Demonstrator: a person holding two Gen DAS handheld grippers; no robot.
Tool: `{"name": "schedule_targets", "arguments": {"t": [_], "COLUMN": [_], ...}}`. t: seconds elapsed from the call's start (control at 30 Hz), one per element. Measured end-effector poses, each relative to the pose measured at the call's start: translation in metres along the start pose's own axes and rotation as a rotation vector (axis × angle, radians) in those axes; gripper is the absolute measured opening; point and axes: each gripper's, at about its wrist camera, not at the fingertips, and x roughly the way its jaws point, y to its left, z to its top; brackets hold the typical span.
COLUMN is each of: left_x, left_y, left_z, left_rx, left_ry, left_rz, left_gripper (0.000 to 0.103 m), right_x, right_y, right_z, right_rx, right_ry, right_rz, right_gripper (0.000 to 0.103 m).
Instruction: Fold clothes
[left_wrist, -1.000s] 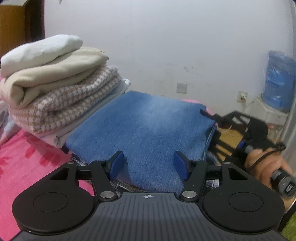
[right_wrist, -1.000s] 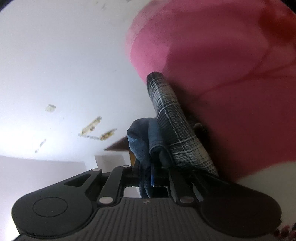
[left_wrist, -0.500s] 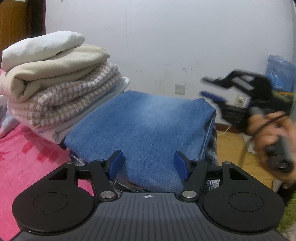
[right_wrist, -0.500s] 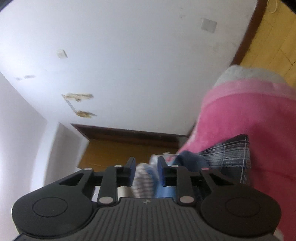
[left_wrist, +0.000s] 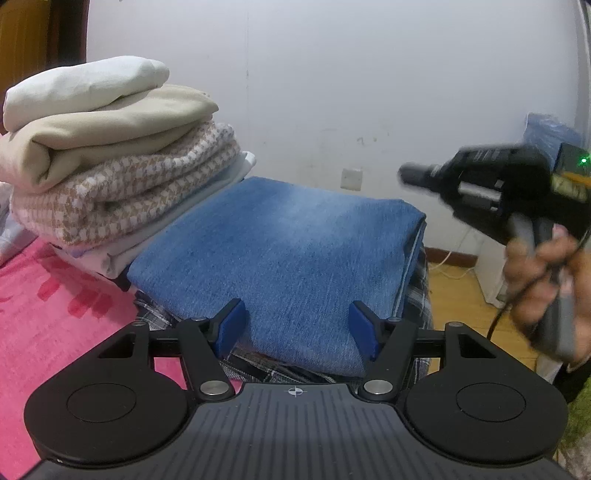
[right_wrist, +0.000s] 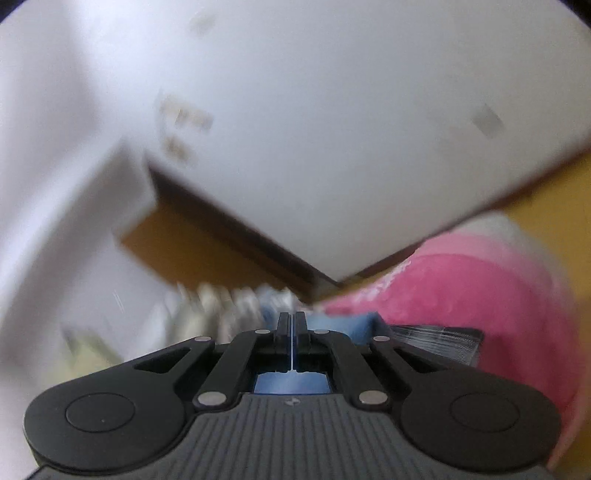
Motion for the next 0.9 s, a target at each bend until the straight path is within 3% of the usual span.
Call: {"name": "schedule_targets", "arguments": {"t": [0.07, 0.2, 0.37, 0.47, 0.53, 0.67, 0.8, 0.9], "left_x": [-0.001, -0.002, -0.004, -0.004, -0.003, -0.003, -0.001, -0.001], "left_y": [0.001, 0.001, 0.004, 0.005, 0.005, 0.007, 0.011, 0.013], "left_z": [-0.001, -0.002, -0.005, -0.008, -0.009, -0.013, -0.017, -0.021], "left_rx": [-0.001, 0.002, -0.016, -0.027, -0.032, -0.055, -0.089, -0.121], "left_ry": [0.004, 0.001, -0.001, -0.002, -0.001, -0.014, -0.028, -0.039], "left_rz": [-0.008, -0.011, -0.027, -0.037, -0.037, -0.045, -0.051, -0.057], "left_gripper": [0.063, 0.063, 0.064, 0.065, 0.066, 0.068, 0.069, 0.069], "right_x": [0.013, 0.01, -0.016, -0.001, 0.003, 0.002, 0.034, 0.103], "right_y": [-0.008, -0.011, 0.014, 0.013, 0.008, 0.051, 0.107, 0.133], "right_z": [-0.017, -0.013, -0.007, -0.025, -0.033, -0.014, 0.014, 0.032], "right_rx": [-0.063, -0.029, -0.185, -0.257, -0.267, -0.371, -0.556, -0.591], "right_ry": [0.061, 0.059, -0.005, 0.095, 0.114, 0.095, 0.077, 0.167], "right_rz": [-0.055, -0.039, -0.034, -0.091, -0.108, -0.125, -0.138, -0.16], "right_gripper": [0.0, 0.0, 0.0, 0.0, 0.0, 0.0, 0.0, 0.0]}}
